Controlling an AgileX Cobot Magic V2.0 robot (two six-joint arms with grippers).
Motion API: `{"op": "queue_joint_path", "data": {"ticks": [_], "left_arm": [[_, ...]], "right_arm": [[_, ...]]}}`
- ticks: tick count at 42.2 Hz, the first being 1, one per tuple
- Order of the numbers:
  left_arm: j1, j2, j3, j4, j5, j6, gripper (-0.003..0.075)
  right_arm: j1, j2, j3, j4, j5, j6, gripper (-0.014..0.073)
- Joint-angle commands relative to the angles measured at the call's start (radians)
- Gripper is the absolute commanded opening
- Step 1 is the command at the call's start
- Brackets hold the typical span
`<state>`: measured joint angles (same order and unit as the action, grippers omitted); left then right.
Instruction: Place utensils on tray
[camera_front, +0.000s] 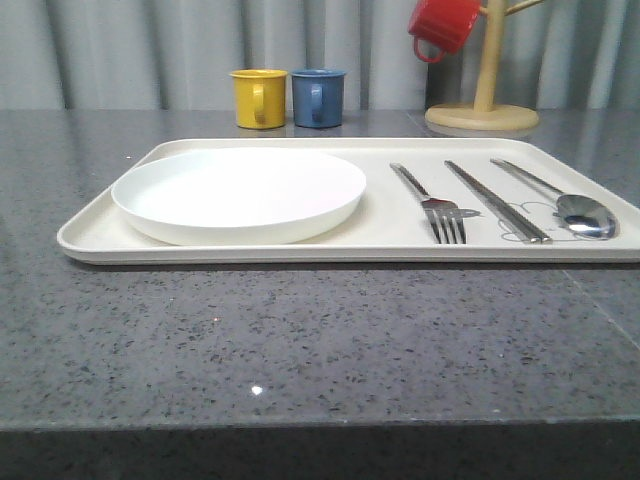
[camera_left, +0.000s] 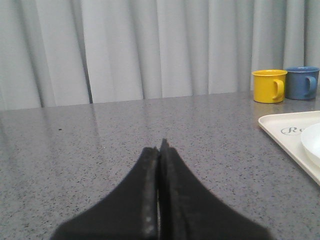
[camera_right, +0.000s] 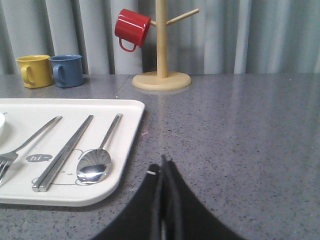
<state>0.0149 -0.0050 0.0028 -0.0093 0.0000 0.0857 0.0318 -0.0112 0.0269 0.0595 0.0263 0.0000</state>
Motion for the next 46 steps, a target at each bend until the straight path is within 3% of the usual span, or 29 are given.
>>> {"op": "queue_joint_path", "data": {"ticks": [1,46], "left_arm": [[0.003,-0.021,0.013,-0.01,-0.085,-0.012,-0.002],[-0.022,-0.021,0.013,-0.01,-0.085,-0.012,-0.002]], "right_arm": [[-0.006,-0.015,0.0,-0.015,-0.091,0.0,-0.0103],[-0.006,-0.015,0.0,-0.015,-0.091,0.0,-0.0103]]}}
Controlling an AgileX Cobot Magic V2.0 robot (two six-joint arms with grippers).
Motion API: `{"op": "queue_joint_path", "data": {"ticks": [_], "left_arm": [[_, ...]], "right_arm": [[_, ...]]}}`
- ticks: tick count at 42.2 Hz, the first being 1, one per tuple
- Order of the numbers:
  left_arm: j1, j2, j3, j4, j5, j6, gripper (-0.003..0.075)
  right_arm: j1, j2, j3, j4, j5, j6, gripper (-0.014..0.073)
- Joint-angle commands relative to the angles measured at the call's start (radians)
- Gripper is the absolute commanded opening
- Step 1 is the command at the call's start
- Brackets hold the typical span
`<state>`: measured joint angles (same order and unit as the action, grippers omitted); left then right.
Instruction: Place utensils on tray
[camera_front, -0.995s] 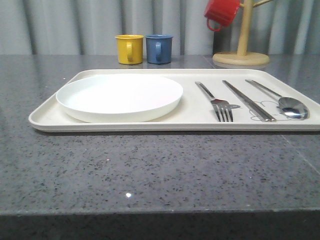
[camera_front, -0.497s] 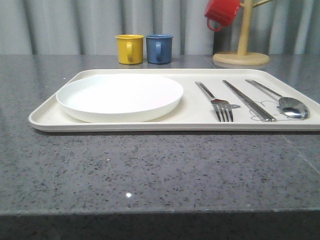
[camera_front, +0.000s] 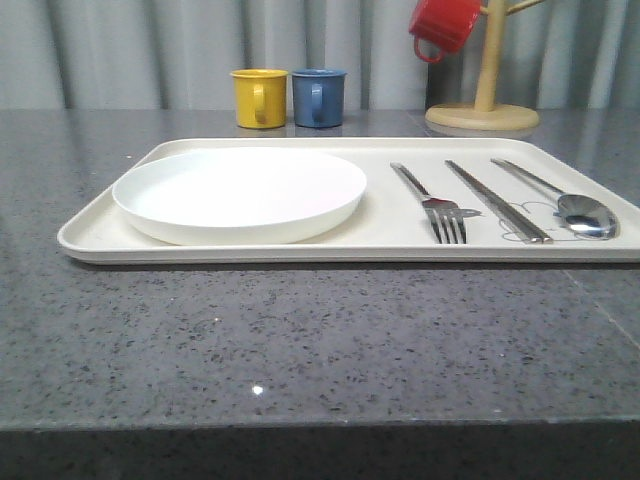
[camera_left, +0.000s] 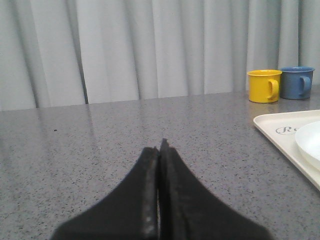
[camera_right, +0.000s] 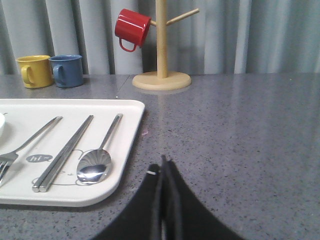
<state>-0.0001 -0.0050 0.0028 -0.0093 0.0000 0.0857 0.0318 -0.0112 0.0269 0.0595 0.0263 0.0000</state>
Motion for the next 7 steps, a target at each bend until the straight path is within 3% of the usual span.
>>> {"op": "queue_joint_path", "data": {"ticks": [1,7], "left_arm": [[-0.007,-0.021,0.013,-0.01,-0.085,-0.012,-0.002],[-0.007,-0.021,0.013,-0.01,-0.085,-0.012,-0.002]], "right_arm": [[-0.006,-0.015,0.0,-0.015,-0.091,0.0,-0.0103],[-0.006,-0.015,0.0,-0.015,-0.091,0.0,-0.0103]]}}
